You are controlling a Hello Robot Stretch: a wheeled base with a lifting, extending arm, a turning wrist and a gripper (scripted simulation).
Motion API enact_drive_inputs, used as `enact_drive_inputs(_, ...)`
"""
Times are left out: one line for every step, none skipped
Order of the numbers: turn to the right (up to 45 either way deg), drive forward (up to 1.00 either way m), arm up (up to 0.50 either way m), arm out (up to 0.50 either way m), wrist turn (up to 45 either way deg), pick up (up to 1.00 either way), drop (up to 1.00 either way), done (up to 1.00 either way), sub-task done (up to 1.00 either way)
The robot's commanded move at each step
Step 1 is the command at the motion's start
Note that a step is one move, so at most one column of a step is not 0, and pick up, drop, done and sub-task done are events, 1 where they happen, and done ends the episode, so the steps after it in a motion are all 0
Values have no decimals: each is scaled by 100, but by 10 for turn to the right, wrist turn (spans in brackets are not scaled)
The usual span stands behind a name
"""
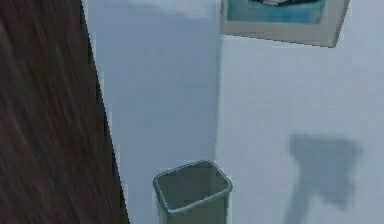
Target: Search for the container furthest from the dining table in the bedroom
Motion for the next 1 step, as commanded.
enact_drive_inputs(0,0,0,0,0,0,0,100,0)
